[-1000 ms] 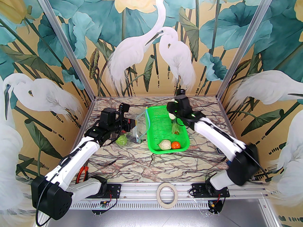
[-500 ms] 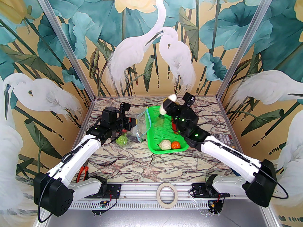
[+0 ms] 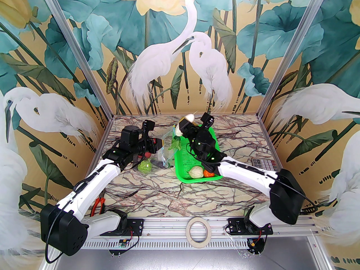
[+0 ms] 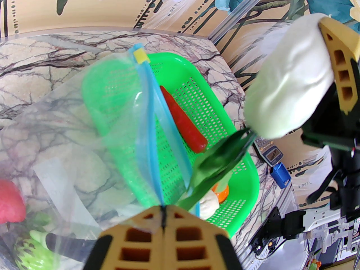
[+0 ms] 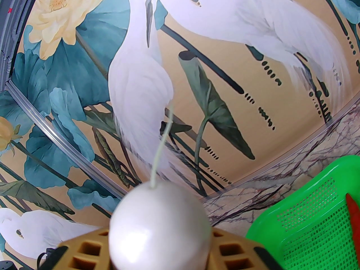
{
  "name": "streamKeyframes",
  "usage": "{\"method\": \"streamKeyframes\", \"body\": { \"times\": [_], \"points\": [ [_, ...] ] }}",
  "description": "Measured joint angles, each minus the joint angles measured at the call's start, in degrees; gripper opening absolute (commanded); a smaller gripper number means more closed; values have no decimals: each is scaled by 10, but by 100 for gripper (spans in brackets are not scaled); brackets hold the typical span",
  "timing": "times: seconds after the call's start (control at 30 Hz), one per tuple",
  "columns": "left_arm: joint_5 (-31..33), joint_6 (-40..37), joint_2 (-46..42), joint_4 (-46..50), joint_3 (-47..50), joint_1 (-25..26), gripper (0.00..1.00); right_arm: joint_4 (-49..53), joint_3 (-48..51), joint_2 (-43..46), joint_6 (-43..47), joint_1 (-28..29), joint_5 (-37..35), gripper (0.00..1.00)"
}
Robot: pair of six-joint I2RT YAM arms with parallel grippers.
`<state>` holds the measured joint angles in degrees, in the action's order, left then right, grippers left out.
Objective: Place the food in the zip-top bag and seal the zipper
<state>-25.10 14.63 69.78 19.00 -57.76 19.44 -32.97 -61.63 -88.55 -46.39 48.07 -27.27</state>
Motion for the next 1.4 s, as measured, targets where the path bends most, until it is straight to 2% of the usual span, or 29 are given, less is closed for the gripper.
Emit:
{"method": "streamKeyframes", "body": {
  "times": [0.47, 0.77, 1.07, 1.4],
  "points": [
    [-6, 8, 12, -11, -4, -1, 0, -6, -54, -7, 16, 3, -1, 26],
    [-6, 9, 12, -20, -23, -1, 0, 21, -54, -57, 4, 11, -4, 25],
    [-6, 13, 11, -30, -25, -1, 0, 79, -52, -68, -15, 37, 5, 24],
    [-4, 13, 4, -30, -25, -2, 0, 198, -73, -96, -44, 37, 67, 25]
  ]
}}
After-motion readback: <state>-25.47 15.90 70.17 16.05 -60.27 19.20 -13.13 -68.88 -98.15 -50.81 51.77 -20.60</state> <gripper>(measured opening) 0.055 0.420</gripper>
